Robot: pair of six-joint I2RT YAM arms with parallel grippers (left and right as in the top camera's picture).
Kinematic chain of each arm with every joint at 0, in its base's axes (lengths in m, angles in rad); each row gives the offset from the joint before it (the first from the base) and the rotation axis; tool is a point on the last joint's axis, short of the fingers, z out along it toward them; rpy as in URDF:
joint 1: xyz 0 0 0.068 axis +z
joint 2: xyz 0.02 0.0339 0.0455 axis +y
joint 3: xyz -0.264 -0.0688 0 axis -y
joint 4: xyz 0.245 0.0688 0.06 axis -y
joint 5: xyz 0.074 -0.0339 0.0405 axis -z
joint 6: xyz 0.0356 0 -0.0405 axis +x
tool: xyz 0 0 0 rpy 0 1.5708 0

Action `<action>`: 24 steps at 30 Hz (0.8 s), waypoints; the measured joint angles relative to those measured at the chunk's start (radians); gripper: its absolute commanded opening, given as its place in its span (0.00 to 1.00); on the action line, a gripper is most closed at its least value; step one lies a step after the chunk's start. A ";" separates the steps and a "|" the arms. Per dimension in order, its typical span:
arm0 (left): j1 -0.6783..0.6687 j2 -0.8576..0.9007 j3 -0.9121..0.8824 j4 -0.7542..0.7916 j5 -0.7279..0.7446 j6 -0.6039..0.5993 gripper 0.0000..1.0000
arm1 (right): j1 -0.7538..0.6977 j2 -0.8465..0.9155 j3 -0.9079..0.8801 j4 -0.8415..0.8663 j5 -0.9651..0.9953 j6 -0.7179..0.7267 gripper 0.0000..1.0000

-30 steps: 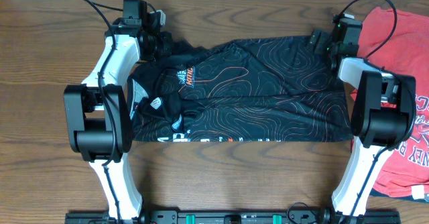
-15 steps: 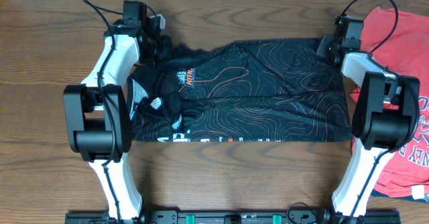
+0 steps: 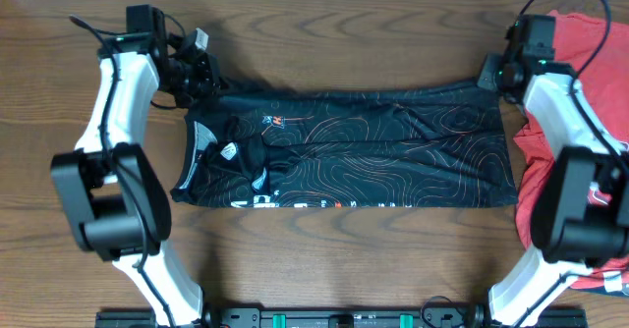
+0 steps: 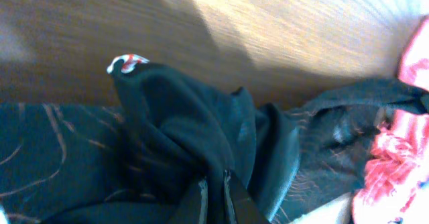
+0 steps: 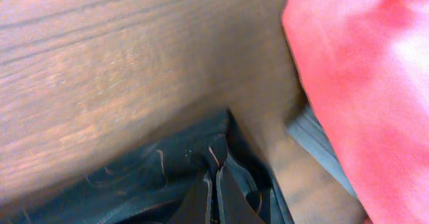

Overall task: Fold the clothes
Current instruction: 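Fold the shirt's top edge down toward the front with both grippers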

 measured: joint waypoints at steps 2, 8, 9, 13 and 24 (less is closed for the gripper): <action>-0.002 -0.029 0.000 -0.079 0.014 0.004 0.06 | 0.000 -0.041 0.000 -0.085 0.002 0.000 0.01; -0.004 -0.039 -0.001 -0.313 0.010 0.033 0.06 | 0.000 -0.102 -0.002 -0.360 0.044 0.000 0.01; -0.004 -0.039 -0.001 -0.352 -0.009 0.037 0.06 | 0.000 -0.104 -0.002 -0.397 0.055 0.000 0.01; -0.004 -0.039 -0.001 -0.437 -0.123 0.053 0.06 | 0.000 -0.104 -0.003 -0.532 0.103 0.000 0.01; -0.004 -0.039 -0.036 -0.432 -0.272 0.060 0.06 | -0.007 -0.104 -0.003 -0.653 0.224 0.000 0.03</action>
